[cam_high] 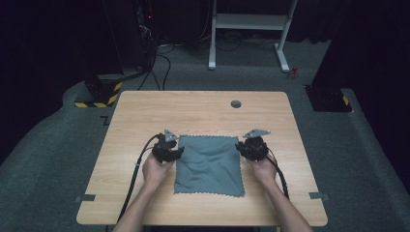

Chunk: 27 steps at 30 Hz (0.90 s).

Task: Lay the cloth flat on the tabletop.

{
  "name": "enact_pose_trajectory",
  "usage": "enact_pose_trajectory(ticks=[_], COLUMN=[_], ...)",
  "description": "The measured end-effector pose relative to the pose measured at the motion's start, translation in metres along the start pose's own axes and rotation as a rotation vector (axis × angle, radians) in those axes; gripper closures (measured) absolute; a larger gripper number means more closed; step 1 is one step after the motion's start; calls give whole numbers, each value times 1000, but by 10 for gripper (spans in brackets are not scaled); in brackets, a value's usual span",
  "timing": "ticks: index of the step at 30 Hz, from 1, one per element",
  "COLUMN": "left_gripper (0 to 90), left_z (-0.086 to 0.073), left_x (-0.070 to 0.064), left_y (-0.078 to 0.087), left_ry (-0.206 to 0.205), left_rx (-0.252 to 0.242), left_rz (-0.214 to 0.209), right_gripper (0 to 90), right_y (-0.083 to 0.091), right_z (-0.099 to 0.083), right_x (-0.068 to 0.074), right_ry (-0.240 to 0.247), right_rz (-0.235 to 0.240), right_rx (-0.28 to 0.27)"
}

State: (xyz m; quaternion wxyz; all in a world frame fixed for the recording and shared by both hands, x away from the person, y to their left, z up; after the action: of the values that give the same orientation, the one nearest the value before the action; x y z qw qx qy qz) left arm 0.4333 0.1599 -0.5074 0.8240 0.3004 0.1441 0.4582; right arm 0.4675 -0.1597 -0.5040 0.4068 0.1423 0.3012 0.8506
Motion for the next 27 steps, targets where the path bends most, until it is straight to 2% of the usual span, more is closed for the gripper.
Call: enact_pose_trajectory(ticks=[3,4,5,6,8,9,12,13,17,20,22,27], left_gripper=[591,594,595,595,600,600,603,605,622,672,676,717], left_z=[-20,-31,-31,-40,-51,-56,-69,-71,-76,-79,-80,-79], left_x=[-13,-22,-22,-28,-37,-42,-54,-57,-65,-69,-70,-71], left_y=[22,33,33,41,50,53,61,63,71,74,72,64], left_ry=[9,5,5,5,2,-12,-49,-43,-53,-49,-39,-64], left_rx=[-22,-24,-24,-28,-23,-18,2,2,-11,-17,-14,11], left_rz=[-48,-63,-63,-73,-88,-81,-60,-60,-59,-67,-69,-55], right_gripper=[781,783,784,784,785,785,784,785,785,795,796,789], right_y=[30,37,41,41,58,58,74,77,84,84,83,75], right_z=[-27,-34,-38,-38,-57,-57,-74,-77,-86,-90,-90,-94], right_x=[23,28,32,32,44,44,53,55,63,72,74,77], right_ry=[55,61,72,72,91,91,98,97,123,160,159,155], right_rz=[59,70,81,81,107,107,102,107,115,120,125,148], right_rx=[-8,-8,-10,-10,-10,-10,-28,-30,-24,-23,-17,6])
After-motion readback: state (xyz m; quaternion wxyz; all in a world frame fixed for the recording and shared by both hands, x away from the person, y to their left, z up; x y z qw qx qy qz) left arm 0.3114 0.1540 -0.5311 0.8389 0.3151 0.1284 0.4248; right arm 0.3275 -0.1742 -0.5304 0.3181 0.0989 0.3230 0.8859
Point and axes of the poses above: each handheld gripper's, and its own axes: y roughly backward along the jaws, z roughly out of its top, x roughly to its left, the point moved 2 cm from there along -y, roughly forward along the jaws, and after that the axes turned 5 degrees about -x, right-handed, at the moved point
